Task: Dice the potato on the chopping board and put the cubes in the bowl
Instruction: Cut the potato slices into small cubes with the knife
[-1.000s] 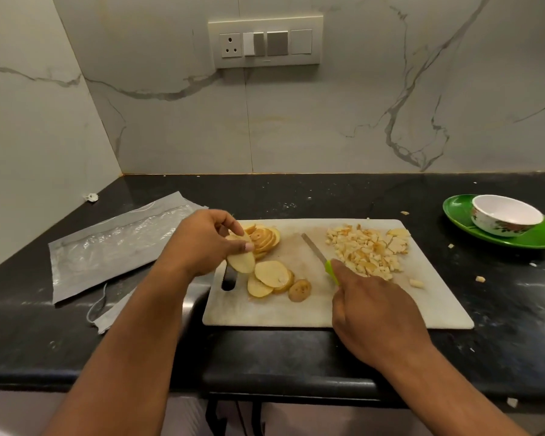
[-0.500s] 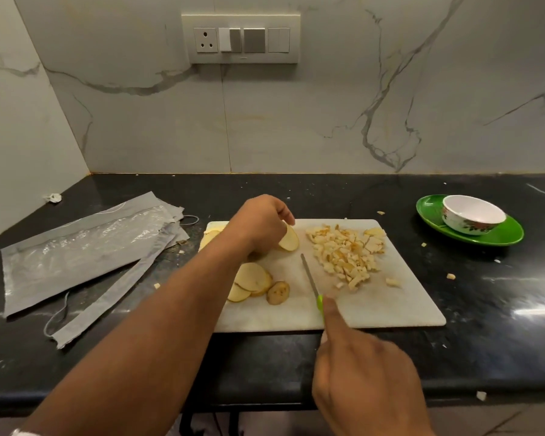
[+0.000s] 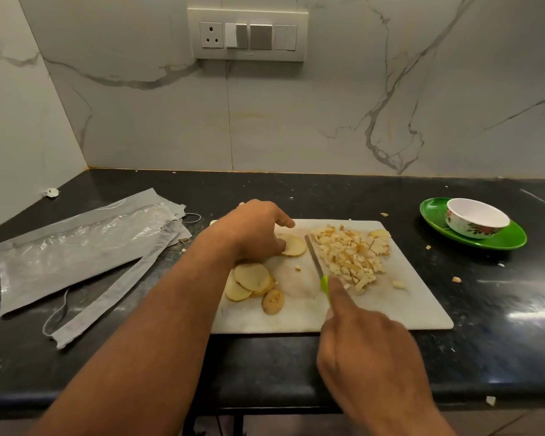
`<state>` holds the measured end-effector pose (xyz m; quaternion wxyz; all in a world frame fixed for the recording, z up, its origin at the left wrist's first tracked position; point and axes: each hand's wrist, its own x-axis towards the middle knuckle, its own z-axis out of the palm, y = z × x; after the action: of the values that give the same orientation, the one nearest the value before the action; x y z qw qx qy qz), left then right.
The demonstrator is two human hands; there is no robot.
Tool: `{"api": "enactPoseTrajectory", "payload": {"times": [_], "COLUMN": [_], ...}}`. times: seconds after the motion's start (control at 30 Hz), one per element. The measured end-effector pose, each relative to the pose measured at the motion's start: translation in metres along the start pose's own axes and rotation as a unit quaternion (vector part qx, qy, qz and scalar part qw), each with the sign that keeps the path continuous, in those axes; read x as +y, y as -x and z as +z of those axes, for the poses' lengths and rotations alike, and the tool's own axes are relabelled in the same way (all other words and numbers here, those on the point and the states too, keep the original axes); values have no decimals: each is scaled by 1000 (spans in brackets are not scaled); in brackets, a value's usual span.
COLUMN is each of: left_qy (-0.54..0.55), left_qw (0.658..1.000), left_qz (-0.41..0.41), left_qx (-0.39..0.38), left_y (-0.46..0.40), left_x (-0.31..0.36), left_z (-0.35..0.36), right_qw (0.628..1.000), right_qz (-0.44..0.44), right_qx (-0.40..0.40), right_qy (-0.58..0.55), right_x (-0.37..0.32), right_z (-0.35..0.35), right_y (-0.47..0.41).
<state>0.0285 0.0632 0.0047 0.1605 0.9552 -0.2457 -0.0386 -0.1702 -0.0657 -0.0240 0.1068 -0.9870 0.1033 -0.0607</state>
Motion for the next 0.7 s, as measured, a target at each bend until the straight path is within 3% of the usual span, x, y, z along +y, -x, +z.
{"api": "enactPoseTrajectory", "payload": {"times": [0.27,0.47,0.7], "left_qy": [-19,-25,-14], "left_qw": [999,998,999], "left_qz": [-41,-55,-45], "left_qx": [4,-5,1], "left_y": [-4,-1,5], "left_x": [0,-1,-8], "left_z": [8,9,9], "right_qw": [1000,996,998], "right_qz": [-24,-1,45], "right_qx": [20,-94,-48], "right_qy": [-1,-7,-9], "right_x": [-4,-12,18], "right_z": [5,7,1], "right_y": [-17,15,13]}}
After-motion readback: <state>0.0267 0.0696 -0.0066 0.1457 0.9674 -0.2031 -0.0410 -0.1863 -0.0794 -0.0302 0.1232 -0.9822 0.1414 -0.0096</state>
